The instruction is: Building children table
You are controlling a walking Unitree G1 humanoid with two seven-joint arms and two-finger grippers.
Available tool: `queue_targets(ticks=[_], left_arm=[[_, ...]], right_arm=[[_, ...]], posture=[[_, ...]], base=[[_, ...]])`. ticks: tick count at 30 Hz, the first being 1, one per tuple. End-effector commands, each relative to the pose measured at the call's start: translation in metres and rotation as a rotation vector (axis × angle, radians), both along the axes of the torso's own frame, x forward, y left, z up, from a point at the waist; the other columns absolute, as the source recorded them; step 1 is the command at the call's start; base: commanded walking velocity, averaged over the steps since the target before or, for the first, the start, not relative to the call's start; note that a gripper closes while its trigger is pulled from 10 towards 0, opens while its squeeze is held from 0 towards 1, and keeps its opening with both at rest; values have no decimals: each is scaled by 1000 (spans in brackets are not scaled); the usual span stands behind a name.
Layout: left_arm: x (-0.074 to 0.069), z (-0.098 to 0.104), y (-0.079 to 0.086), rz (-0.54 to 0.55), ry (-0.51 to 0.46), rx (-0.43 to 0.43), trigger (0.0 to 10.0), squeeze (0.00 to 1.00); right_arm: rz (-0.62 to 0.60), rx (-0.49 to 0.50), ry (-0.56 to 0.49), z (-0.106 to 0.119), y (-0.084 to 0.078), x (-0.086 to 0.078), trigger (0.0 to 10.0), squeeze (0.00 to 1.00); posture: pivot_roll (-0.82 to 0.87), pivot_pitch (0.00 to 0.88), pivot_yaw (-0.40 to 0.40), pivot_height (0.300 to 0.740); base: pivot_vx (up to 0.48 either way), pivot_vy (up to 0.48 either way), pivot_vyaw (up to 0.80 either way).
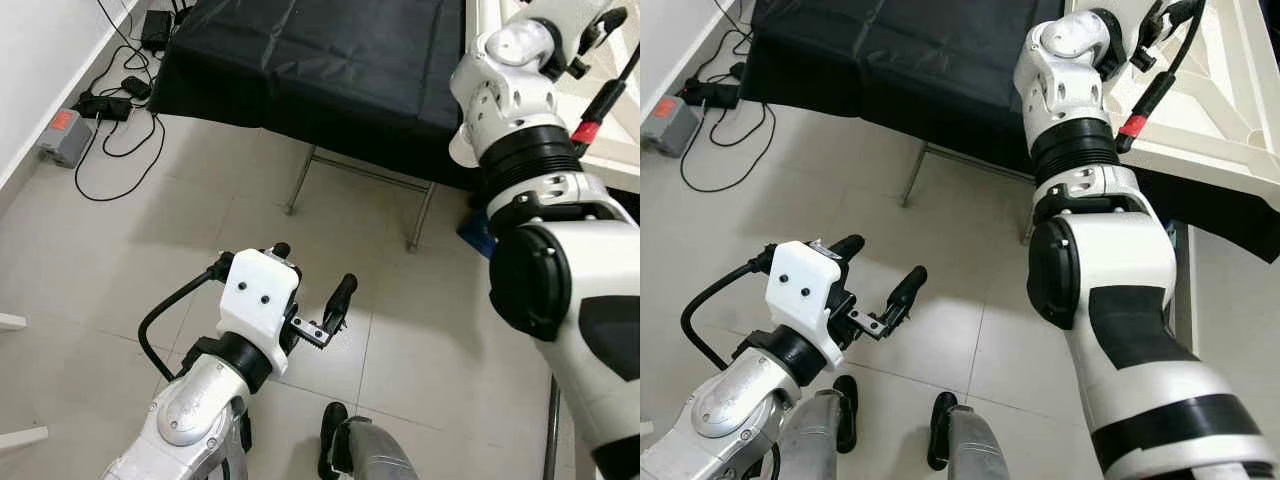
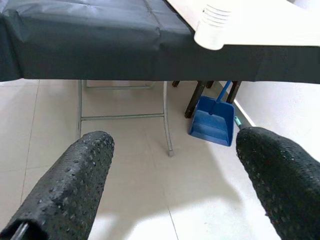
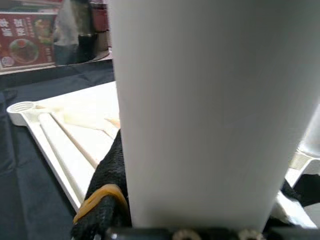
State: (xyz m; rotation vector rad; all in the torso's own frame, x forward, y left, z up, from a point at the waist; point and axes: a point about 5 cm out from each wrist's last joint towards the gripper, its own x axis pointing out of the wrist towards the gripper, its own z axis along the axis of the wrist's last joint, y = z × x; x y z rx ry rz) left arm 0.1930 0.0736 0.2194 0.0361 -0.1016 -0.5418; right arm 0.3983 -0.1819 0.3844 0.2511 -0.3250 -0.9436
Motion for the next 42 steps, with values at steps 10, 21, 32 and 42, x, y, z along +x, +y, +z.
queue_targets(ticks=[10,21,32,42], left_arm=[[-1,-4,-1,1,13,-2,10000,0],[-1,-4,-1,1,11,-1,10000,0],[-1,-3,-2,3,5,0,10000,0],[0,-3,-3,6,2,-2,10000,0]], right_arm=[[-109,247,304,-96,-17,5,10000,0],[-346,301,286,-103,-40,-8,10000,0],[-560,311,266,-102,-61,-21,10000,0],[-614,368,278,-105,-69,-26,10000,0]], posture=[[162,411,-131,740],[170,411,-130,740],[173,407,-130,740],[173,404,-129,740]], base=[[0,0,0],[0,0,0],[0,0,0],[0,0,0]])
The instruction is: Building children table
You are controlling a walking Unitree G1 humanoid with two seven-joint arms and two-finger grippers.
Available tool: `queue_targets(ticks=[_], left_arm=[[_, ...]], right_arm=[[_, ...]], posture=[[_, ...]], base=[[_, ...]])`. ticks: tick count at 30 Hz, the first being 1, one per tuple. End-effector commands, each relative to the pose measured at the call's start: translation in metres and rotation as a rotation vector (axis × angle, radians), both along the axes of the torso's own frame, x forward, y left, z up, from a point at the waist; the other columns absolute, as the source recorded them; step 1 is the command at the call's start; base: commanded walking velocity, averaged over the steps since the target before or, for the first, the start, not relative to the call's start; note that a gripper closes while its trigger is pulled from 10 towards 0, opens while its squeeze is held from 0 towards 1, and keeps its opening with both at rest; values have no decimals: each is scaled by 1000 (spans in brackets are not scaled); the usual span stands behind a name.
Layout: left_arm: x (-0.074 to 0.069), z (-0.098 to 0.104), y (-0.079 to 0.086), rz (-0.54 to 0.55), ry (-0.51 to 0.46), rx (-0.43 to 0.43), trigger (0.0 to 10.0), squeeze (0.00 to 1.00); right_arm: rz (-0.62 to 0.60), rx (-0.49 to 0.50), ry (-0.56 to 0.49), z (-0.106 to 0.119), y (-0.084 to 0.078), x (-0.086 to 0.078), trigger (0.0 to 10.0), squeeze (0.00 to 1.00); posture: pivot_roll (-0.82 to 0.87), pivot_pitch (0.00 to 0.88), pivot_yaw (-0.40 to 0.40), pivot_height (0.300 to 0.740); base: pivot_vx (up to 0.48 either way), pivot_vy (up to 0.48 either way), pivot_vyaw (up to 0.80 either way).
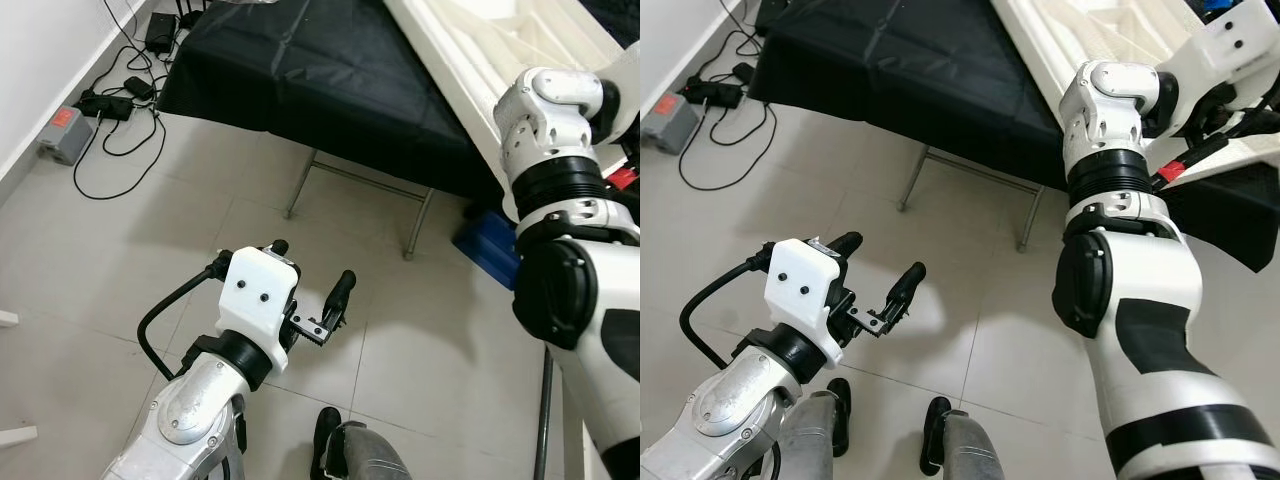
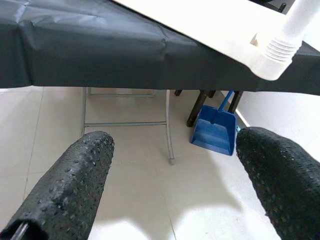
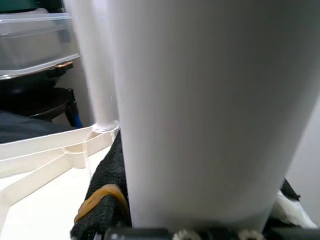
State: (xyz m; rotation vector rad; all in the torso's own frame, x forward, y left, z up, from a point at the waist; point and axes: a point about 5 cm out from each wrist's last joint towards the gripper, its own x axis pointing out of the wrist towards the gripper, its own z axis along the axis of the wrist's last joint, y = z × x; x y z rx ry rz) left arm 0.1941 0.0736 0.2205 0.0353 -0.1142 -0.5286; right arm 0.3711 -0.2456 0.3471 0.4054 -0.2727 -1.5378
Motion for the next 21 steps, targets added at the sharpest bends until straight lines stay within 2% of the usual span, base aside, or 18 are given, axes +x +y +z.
queue_targets(ticks=[1,4,14,17,21], left_arm=[[-1,-4,-3,-7,14,3,10000,0],[-1,-4,-3,-8,14,2,10000,0],[-1,-3,-3,-8,9,4,10000,0],[-1,-4,-3,-8,8,5,10000,0],[-1,-4,-3,-6,5,6,10000,0]], right_arm=[[-31,181,234,-68,-5,2,10000,0],[-30,215,231,-69,-8,1,10000,0],[-58,231,259,-68,-15,-2,10000,0],[-60,243,255,-69,-21,-3,10000,0],[-84,269,233,-63,-40,-9,10000,0]], posture=[[173,404,-129,740],[172,404,-130,740],[172,403,-132,740],[174,400,-134,740],[174,396,-136,740]], base=[[0,0,0],[0,0,0],[0,0,0],[0,0,0],[0,0,0]])
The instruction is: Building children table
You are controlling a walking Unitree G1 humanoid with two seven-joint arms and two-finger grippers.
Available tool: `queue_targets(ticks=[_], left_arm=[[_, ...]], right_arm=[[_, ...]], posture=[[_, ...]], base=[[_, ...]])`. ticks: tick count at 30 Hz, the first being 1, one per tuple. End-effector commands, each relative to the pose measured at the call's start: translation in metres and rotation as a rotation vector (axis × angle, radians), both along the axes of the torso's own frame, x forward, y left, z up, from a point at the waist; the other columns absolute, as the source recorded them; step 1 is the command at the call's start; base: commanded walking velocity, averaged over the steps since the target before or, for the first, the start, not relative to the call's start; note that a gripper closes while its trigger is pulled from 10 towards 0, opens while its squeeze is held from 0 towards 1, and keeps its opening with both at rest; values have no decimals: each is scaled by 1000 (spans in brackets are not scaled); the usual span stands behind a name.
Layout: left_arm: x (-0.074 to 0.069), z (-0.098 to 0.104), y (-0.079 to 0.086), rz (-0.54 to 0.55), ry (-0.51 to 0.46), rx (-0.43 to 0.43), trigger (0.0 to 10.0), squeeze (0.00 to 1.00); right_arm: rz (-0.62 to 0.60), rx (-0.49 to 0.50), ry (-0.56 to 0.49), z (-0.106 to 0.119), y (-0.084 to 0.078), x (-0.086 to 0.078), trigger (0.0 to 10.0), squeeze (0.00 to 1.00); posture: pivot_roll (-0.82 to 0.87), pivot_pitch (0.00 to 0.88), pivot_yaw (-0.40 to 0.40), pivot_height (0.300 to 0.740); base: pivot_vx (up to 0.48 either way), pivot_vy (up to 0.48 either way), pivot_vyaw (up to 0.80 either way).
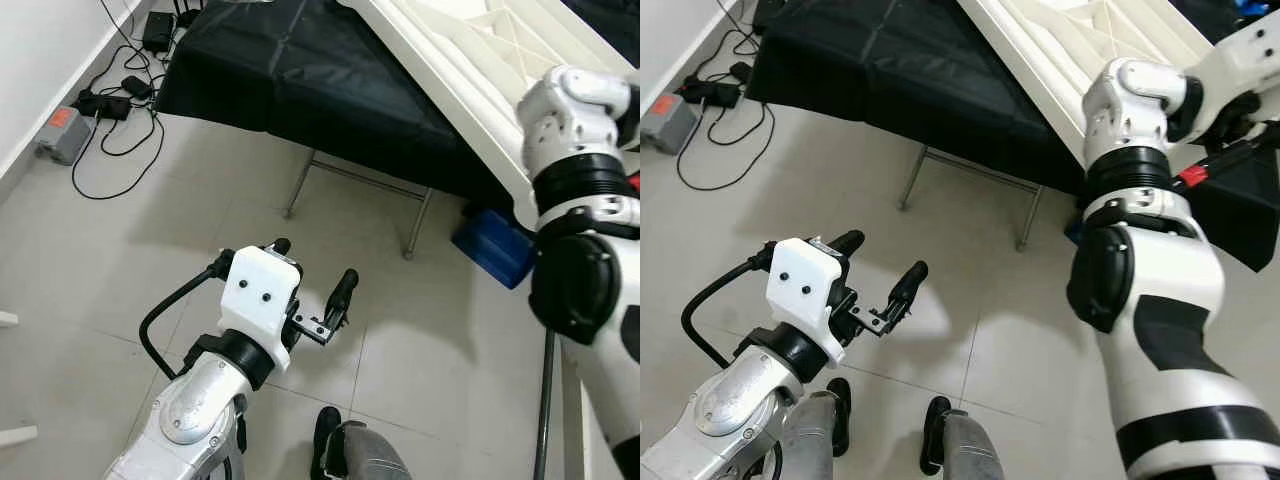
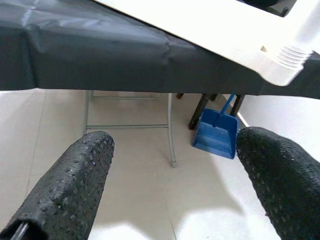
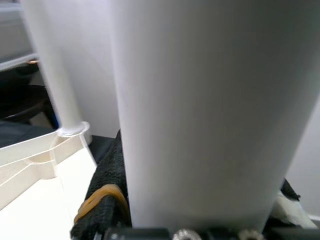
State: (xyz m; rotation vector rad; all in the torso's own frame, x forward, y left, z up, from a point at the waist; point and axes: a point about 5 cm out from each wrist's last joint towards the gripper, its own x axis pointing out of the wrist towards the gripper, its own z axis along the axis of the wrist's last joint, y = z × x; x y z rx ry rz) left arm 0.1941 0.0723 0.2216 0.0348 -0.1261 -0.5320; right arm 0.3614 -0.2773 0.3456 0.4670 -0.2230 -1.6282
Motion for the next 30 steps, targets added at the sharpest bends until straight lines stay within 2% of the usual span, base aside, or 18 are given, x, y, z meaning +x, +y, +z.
queue_targets(ticks=[1,3,5,9,15,18,24,30], left_arm=[[-1,-5,-1,-3,16,10,10000,0],[-1,-5,-3,-9,14,10,10000,0],[-1,-5,-3,-10,14,10,10000,0],[-1,-5,-3,-12,11,10,10000,0],[0,-4,-3,-12,5,10,10000,0],[1,-5,-3,-13,4,10,10000,0],[2,-5,-3,-12,3,11,10000,0],[3,-4,-3,-9,-3,10,10000,0]], right_arm=[[1,192,224,-62,-8,1,10000,0],[73,106,174,-50,-5,6,10000,0],[79,91,169,-48,-4,7,10000,0],[107,72,144,-43,0,9,10000,0],[112,88,107,-39,24,15,10000,0],[122,68,88,-35,28,16,10000,0],[127,38,100,-26,41,18,10000,0],[87,89,184,-41,45,17,10000,0]], posture=[[174,396,-136,740],[169,391,-132,740],[169,391,-132,740],[168,388,-132,740],[169,384,-130,740],[170,381,-129,740],[166,377,-131,740],[164,383,-130,740]], base=[[0,0,0],[0,0,0],[0,0,0],[0,0,0],[0,0,0],[0,0,0],[0,0,0],[0,0,0]])
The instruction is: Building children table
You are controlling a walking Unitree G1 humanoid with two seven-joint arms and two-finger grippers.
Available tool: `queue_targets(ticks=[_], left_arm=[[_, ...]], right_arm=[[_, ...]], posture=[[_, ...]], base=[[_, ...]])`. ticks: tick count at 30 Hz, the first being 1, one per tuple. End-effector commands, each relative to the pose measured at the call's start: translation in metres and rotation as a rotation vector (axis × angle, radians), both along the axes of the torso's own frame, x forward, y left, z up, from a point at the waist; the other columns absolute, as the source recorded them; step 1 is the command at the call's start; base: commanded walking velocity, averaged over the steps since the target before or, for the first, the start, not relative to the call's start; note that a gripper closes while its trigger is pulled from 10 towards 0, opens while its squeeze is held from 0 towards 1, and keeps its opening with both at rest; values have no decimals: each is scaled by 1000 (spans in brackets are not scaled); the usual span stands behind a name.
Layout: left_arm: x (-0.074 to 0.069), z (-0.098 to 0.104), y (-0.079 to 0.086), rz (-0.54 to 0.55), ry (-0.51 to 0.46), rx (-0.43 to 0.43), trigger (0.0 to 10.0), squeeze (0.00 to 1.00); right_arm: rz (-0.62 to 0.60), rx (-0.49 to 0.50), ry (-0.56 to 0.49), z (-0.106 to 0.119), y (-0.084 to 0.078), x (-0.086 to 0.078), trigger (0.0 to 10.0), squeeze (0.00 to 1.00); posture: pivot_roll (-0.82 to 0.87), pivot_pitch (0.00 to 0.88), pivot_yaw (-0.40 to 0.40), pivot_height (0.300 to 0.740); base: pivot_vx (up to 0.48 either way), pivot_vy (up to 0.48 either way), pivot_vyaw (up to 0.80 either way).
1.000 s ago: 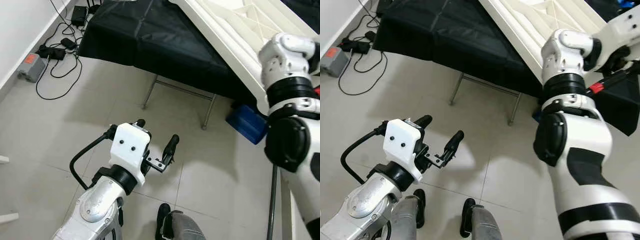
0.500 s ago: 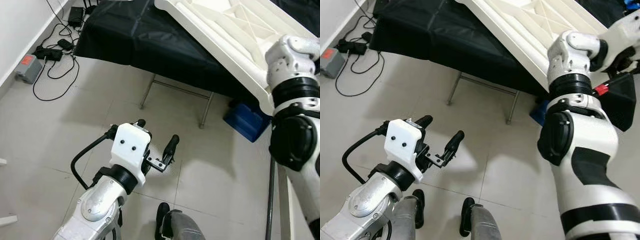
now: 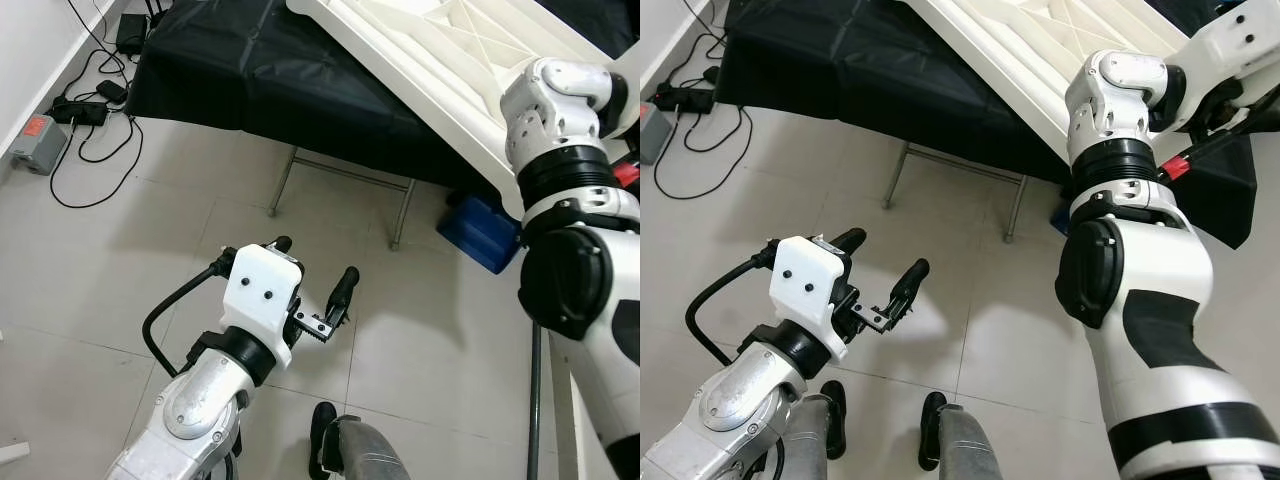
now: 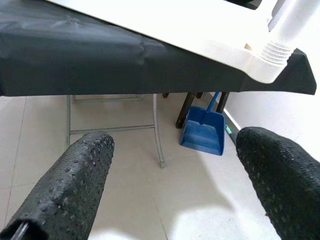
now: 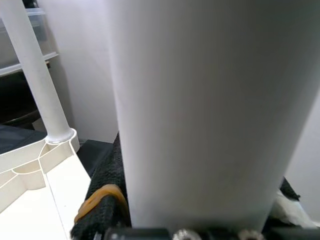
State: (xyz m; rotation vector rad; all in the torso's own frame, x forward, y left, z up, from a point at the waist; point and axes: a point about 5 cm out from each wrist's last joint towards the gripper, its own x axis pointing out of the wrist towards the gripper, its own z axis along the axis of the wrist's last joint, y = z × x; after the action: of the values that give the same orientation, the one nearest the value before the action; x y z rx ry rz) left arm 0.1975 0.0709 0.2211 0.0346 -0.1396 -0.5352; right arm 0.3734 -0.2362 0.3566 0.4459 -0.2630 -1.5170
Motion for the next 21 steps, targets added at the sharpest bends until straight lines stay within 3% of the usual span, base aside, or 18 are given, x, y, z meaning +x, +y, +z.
queue_targets(ticks=[1,8,10,16,21], left_arm=[[-1,-4,-1,-5,10,15,10000,0],[1,-4,-1,-9,-2,32,10000,0],[8,2,0,11,-14,6,10000,0],[10,1,-1,5,-15,16,10000,0],[10,1,-1,1,-15,19,10000,0]], right_arm=[[-23,142,229,-54,4,4,10000,0],[-14,148,273,-59,0,4,10000,0],[22,147,254,-59,-7,5,10000,0],[113,140,173,-49,-13,9,10000,0],[104,119,169,-45,-12,8,10000,0]], posture=[[164,383,-130,740],[150,400,-126,740],[146,405,-129,740],[139,418,-131,740],[139,418,-131,740]], base=[[0,0,0],[0,0,0],[0,0,0],[0,0,0],[0,0,0]])
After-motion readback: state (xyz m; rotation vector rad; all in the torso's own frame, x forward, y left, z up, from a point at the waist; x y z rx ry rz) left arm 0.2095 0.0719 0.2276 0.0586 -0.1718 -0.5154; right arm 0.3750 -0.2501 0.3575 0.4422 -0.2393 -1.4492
